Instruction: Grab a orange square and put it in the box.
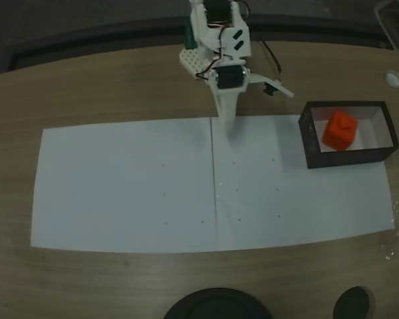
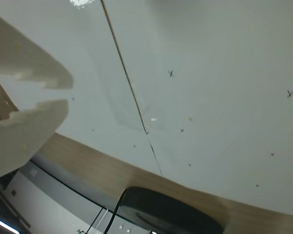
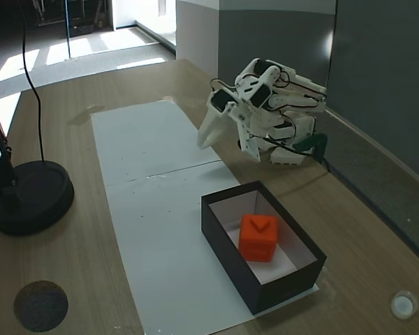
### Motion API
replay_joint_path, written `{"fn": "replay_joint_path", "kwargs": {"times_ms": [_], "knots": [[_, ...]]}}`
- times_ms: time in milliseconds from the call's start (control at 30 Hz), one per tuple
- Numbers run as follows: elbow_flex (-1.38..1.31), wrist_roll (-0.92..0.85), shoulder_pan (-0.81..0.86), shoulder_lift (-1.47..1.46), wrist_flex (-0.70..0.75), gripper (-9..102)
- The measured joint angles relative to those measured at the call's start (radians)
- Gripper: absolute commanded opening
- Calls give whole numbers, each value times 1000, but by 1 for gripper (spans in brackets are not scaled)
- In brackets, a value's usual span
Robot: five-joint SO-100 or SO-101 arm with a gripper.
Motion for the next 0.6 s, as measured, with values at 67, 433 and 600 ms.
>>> {"fn": "replay_joint_path", "kwargs": {"times_ms": [67, 433, 600], "knots": [[26, 48, -5, 0, 2, 0], [17, 163, -14, 2, 176, 0], [17, 163, -15, 2, 178, 0]]}}
